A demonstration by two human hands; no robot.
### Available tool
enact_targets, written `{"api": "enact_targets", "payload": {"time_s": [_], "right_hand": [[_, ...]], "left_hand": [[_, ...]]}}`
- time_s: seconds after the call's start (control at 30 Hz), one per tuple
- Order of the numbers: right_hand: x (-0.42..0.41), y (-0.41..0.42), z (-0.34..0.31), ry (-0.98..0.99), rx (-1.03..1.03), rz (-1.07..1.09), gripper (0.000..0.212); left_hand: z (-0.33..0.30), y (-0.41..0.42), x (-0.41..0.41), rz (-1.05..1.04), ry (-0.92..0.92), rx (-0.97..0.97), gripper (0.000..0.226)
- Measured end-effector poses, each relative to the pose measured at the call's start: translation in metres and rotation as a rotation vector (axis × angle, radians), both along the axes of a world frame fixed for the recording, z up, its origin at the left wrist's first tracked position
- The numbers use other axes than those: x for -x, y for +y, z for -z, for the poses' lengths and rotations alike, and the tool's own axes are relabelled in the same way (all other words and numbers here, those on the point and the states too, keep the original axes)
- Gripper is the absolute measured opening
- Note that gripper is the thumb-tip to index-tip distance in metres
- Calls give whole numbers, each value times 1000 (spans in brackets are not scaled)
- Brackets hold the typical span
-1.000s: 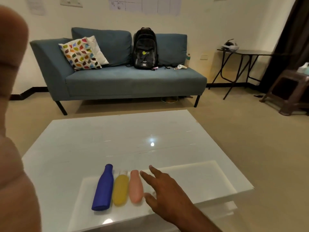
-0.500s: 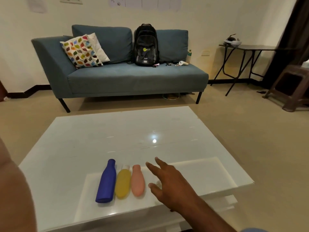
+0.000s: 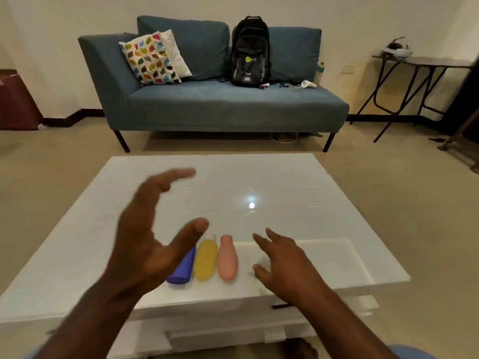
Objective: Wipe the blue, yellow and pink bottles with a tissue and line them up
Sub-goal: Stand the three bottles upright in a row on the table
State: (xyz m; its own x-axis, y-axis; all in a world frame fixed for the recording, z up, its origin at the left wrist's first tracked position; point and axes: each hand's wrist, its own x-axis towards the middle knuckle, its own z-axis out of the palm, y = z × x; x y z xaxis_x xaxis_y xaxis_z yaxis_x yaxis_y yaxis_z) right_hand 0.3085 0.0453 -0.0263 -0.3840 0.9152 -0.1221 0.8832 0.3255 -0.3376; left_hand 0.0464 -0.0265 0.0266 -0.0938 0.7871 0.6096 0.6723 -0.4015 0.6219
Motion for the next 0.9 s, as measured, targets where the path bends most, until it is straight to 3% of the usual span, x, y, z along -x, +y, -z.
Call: {"api": "enact_targets", "payload": {"time_s": [0.07,0.1,0.17,0.37,0.57,0.77,0.9], "right_hand": [[-7,2,-3,-36,18,26,78],[-11,4,-4,-42,25,42,79],[-18,6,-4,-37,6,65,78],[1,-2,10,87,-47,-72,63],[47,-7,40,-16,-104,-346,59],[58,1,38,-89,-86,-295,85],[61,11,32,-101,-107,-253,88]], "left_hand": [[9,6,-10,55,65,86,67],[25,7,-13,52,131,279,67],[55,19,-4,37,370,450,78],[84,30,6,-2,834,851,108],[91,39,9,-4,798,932,106],[101,47,9,7,735,952,97],[101,54,9,-22,732,943,94]]}}
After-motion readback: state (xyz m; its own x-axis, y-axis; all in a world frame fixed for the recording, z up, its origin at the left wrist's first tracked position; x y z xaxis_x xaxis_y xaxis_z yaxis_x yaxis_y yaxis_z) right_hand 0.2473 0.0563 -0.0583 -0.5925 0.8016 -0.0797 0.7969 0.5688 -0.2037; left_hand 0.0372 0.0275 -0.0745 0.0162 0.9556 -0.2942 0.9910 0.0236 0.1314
